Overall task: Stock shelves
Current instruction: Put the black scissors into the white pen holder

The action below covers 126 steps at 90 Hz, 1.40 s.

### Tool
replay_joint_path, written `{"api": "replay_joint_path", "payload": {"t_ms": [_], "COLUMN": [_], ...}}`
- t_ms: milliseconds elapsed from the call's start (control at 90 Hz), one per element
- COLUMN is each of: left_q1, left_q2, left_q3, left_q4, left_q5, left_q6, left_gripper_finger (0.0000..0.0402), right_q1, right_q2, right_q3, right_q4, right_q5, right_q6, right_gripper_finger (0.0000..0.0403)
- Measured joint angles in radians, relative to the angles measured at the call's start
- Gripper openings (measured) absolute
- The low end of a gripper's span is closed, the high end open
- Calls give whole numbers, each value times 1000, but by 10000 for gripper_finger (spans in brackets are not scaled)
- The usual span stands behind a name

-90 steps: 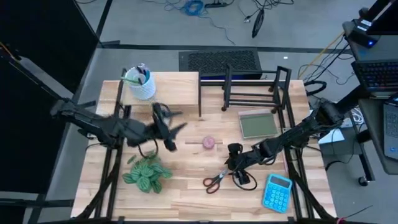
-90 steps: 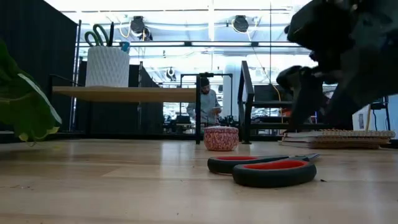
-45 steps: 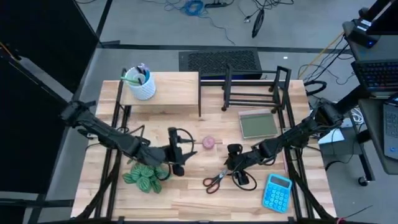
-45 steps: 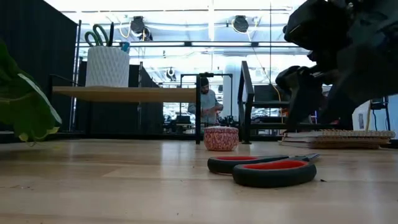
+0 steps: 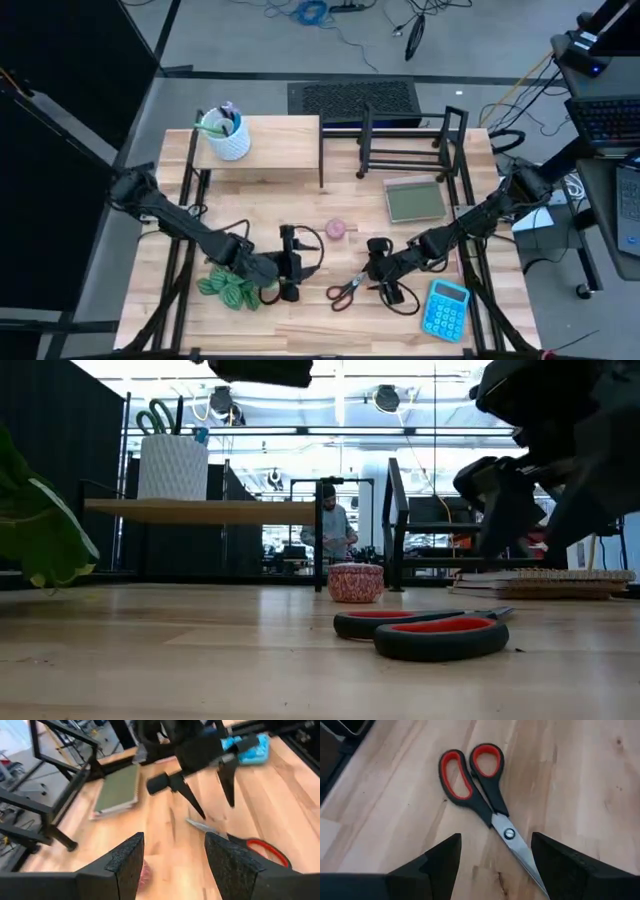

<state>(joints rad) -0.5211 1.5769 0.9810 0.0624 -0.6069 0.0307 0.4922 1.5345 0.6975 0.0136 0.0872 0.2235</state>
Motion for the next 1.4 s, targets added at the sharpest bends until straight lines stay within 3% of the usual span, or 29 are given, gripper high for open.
{"api": "replay_joint_path", "payload": {"t_ms": [333,722,1400], "left_q1": [-12,-11,-12], "left_q2": [119,244,270], "left_q3": [0,-1,-1], "left_q4": [8,6,4], "left_q5": [93,207,222], "left_q6": [-44,-157,-157], "left_gripper_finger": [196,196,196], "right_q1": [27,27,27], "right_q2": [8,153,176], "right_q3": [0,1,2], "right_q4": [13,74,113], "right_q5": [29,44,46], "right_q6": [-9,-18,-33], "right_gripper_finger": [224,224,224]}}
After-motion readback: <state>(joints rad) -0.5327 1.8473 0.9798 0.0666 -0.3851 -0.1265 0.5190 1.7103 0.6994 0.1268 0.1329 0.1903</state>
